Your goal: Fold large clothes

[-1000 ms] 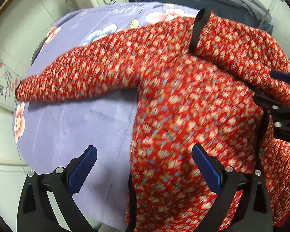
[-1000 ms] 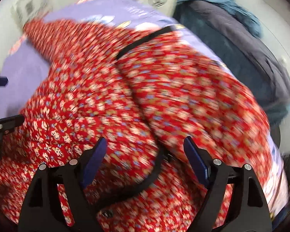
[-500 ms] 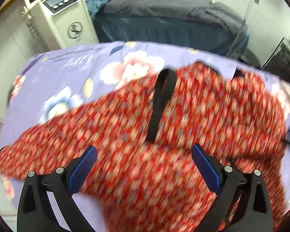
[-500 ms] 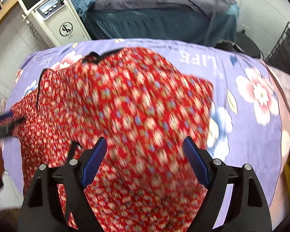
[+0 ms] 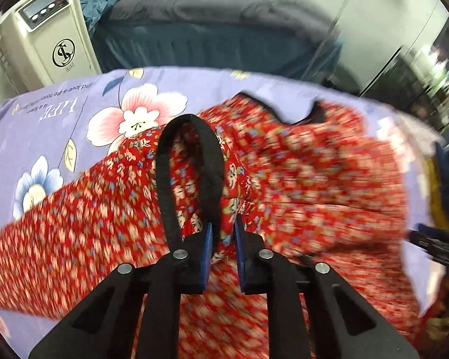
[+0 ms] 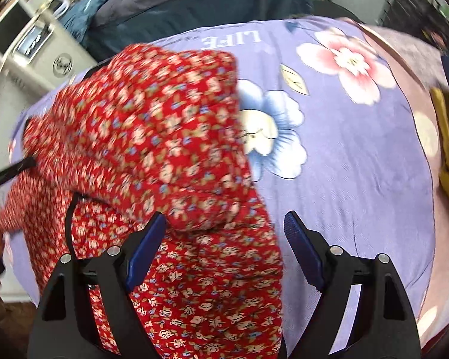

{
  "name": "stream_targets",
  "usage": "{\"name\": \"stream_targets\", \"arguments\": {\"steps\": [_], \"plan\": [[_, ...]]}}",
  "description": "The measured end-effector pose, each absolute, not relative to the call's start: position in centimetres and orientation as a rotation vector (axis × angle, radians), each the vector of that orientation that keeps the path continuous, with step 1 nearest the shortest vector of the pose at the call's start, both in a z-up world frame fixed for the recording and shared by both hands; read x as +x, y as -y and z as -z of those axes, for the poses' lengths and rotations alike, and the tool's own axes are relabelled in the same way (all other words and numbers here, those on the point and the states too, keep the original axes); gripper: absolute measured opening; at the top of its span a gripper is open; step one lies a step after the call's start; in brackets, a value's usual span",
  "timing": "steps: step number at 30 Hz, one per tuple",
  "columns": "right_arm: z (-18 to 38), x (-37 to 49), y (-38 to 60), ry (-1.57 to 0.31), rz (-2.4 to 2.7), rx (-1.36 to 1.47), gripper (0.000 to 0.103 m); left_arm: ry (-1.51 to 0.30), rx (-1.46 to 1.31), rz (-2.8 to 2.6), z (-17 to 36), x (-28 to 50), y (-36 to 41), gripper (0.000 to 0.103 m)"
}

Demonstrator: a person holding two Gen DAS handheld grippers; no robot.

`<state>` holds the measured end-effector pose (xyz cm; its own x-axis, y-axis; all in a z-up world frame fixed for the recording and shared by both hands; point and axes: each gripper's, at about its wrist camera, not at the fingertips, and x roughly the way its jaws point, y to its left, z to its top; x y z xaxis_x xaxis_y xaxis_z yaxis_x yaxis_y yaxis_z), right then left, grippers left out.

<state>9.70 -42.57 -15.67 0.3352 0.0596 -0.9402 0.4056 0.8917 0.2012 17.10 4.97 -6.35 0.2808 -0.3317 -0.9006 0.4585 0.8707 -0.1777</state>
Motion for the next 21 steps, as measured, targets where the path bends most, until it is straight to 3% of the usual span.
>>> {"name": "stream_targets", "arguments": {"steps": [4, 9, 13, 21], "plan": [[16.2, 9.9, 43.7, -1.223, 0.248, 0.486, 0.081, -1.182, 0.071, 0.494, 4.9, 12.7, -8.0, 0.013], [16.7, 11.7, 44.4, -1.212, 0.189, 0.56, 0.081, -1.372, 0.057, 0.345, 10.8, 9.7, -11.8, 0.015], [18.3, 14.8, 45.4, -1.213, 0.09, 0.679, 0.085, -1.352, 0.043, 0.297, 11.4, 10.7, -12.1, 0.022], [24.7, 21.3, 47.8, -1.301, -0.115, 0.877, 0.092, -1.401, 0.152, 0.271, 12.2, 13.9, -9.8, 0.025]]}}
